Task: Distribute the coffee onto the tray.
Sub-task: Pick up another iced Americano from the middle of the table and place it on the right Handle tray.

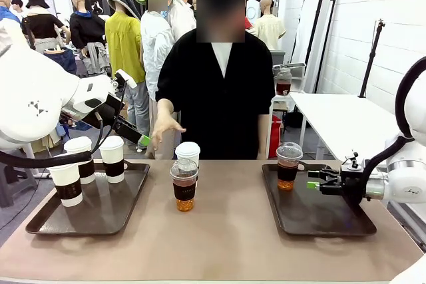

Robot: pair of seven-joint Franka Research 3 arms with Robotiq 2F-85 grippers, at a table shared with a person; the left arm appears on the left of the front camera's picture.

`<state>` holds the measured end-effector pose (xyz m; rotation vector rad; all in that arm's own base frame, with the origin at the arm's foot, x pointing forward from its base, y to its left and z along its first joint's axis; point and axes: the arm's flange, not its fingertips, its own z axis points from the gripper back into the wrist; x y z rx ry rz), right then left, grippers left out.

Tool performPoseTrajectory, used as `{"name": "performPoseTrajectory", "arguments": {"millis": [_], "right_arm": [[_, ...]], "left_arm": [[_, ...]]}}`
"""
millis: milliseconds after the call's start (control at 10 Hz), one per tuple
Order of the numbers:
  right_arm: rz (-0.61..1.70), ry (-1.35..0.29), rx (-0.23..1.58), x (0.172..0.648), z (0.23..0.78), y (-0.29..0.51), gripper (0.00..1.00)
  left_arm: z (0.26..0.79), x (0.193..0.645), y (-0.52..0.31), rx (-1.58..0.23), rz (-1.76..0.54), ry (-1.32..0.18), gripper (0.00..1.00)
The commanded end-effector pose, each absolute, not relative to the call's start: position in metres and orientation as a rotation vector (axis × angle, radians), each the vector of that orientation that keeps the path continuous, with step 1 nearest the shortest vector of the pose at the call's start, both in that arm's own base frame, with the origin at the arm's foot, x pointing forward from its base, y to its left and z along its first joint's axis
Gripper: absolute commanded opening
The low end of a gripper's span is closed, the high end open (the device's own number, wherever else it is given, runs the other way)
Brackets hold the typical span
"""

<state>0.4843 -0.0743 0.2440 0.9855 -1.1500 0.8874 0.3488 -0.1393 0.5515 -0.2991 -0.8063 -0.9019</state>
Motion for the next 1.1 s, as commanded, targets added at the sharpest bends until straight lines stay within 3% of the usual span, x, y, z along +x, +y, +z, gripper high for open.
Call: {"name": "performPoseTrajectory", "arguments": {"millis": [0, 1000], "right_arm": [[0.93, -1.165, 0.992, 0.464, 0.253, -0.069, 1.0], [1.07, -1.137, 1.084, 0.434, 0.248, 0.058, 1.0]], "left_arm": [[0.551, 0.349, -0.138, -0.304, -0.899, -0.807, 1.0], [0.551, 0.349, -0.138, -0.304, -0.899, -0.807, 1.0]]}}
